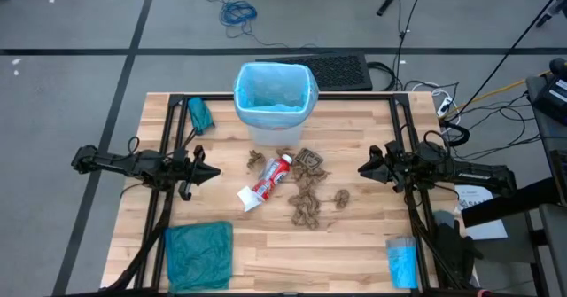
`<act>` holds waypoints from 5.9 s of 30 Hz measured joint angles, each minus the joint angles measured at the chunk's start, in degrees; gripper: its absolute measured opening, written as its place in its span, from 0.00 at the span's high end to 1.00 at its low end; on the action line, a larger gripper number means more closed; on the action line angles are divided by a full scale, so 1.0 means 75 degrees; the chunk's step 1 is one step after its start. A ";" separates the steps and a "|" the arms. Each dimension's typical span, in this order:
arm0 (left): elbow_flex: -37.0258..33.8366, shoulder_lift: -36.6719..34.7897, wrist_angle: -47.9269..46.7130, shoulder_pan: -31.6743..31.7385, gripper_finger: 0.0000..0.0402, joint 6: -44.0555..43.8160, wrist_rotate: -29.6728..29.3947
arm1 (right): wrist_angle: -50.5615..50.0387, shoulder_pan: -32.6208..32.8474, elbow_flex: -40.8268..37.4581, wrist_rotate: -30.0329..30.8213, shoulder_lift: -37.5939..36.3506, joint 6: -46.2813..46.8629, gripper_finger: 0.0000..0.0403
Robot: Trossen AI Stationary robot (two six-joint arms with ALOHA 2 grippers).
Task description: Place trash/remove bag and relplace
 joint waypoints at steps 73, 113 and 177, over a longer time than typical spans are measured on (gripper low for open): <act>0.0444 -0.0002 -0.0085 -0.0002 0.96 0.0397 0.0300 | -0.0520 -0.0009 0.2084 0.1640 0.0686 -0.0034 0.80; 0.8821 0.6000 -0.7618 -0.0002 0.96 0.1151 -0.0912 | -0.8473 0.0282 1.0150 0.1695 0.7475 -0.3308 0.80; 0.4259 0.6363 -0.2419 -0.1422 0.96 -0.0032 -0.1833 | 0.3122 0.0194 0.1993 0.3971 0.9581 0.0377 0.74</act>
